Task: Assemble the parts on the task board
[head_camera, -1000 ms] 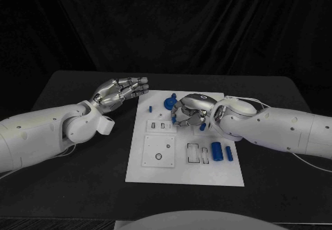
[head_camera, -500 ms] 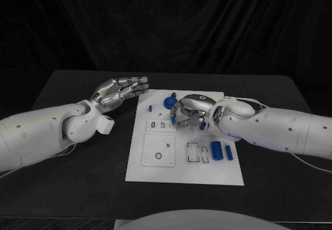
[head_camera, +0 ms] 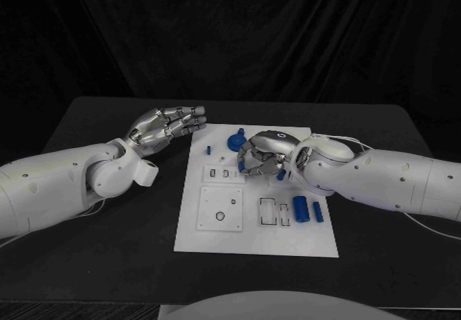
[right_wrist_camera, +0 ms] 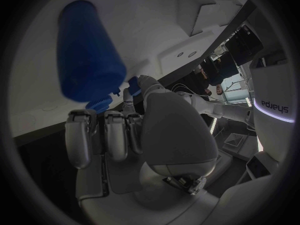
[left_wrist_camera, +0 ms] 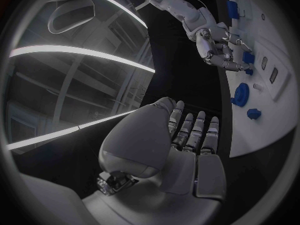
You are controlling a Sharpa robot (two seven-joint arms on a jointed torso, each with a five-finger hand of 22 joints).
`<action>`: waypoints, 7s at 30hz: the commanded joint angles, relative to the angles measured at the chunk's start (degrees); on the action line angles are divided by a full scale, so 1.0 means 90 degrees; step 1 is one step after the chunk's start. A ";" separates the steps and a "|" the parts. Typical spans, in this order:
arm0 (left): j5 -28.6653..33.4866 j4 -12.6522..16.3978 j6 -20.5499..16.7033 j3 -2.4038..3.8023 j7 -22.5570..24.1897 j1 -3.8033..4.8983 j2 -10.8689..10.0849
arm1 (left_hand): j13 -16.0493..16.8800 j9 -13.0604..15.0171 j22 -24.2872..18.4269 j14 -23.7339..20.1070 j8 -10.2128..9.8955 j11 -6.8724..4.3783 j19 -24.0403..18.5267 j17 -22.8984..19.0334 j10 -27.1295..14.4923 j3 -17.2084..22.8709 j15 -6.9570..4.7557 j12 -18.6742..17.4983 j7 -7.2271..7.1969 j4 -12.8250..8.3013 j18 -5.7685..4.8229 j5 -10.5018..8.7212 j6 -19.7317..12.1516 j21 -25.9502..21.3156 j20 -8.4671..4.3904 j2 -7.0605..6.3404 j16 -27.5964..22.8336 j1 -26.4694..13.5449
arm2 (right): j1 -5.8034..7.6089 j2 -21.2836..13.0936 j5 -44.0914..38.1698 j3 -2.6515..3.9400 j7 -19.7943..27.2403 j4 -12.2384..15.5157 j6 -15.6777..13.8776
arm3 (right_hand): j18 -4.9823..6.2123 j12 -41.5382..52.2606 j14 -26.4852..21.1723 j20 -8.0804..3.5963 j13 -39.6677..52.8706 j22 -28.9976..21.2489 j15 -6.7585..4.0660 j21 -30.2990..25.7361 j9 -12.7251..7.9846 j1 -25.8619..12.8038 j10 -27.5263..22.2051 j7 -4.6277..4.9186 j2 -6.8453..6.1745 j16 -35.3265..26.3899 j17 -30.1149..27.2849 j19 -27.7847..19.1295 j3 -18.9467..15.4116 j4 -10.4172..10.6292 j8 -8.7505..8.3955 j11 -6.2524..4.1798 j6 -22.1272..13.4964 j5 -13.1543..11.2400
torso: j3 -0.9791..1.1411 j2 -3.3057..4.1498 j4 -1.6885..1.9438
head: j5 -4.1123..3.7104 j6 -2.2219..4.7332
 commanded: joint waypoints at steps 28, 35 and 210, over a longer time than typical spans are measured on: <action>0.0022 -0.0006 0.0083 0.0006 0.0062 -0.0014 0.0017 | -0.0010 -0.0004 -0.0007 -0.0057 0.0034 -0.0022 -0.0049 -0.0010 -0.0049 0.0039 -0.0004 0.0003 0.0002 0.0005 -0.0069 0.0001 -0.0049 -0.0025 0.0005 -0.0061 -0.0046 -0.0011 | -0.0017 0.0053 -0.0052 0.0003 0.0039 -0.0058 0.0026 | 0.0029 0.0017 0.0662 0.0011 0.1677 0.1572 -0.0020 -0.0085 -0.0494 -0.0333 0.0652 0.0024 -0.0026 0.0016 0.1677 0.0498 -0.0167 -0.0100 -0.0471 -0.0035 -0.0482 -0.1215 | 0.0006 0.0003 -0.0003 | -0.0018 -0.0049; 0.0022 0.0006 0.0047 0.0006 0.0091 -0.0015 -0.0002 | -0.0012 -0.0005 -0.0007 -0.0063 0.0035 -0.0026 -0.0052 -0.0010 -0.0059 0.0052 -0.0008 -0.0004 0.0003 0.0003 -0.0066 -0.0003 -0.0057 -0.0028 0.0004 -0.0064 -0.0048 -0.0016 | -0.0016 -0.0034 -0.0052 0.0003 0.0372 0.0037 -0.0456 | 0.0032 0.0017 0.0662 -0.0025 0.1677 0.1569 -0.0057 -0.0097 -0.0821 -0.0743 0.0652 -0.0027 -0.0370 0.0016 0.1677 0.0493 -0.0480 0.0283 -0.0768 -0.0077 -0.0994 -0.2362 | 0.0008 0.0002 -0.0004 | -0.0011 -0.0044; -0.1492 0.0021 -0.0419 0.0006 0.0313 -0.0014 0.0056 | 0.0073 -0.0002 0.0058 0.0885 0.0108 0.0403 0.0580 0.0070 0.0591 0.0614 0.0145 0.1193 -0.0003 -0.0017 -0.0164 -0.0265 0.0185 0.0222 0.0002 -0.0267 0.1020 0.0158 | 0.0132 -0.0132 -0.0030 0.0003 0.0597 0.0069 0.0967 | 0.0095 0.0017 0.0622 0.0217 0.1677 0.1486 0.0208 -0.0301 -0.1416 -0.0568 0.0652 0.0187 0.0084 -0.0042 0.1557 0.0339 0.2728 -0.1716 -0.1419 0.0226 0.1053 -0.0632 | 0.0041 -0.0072 -0.0079 | 0.0120 -0.0290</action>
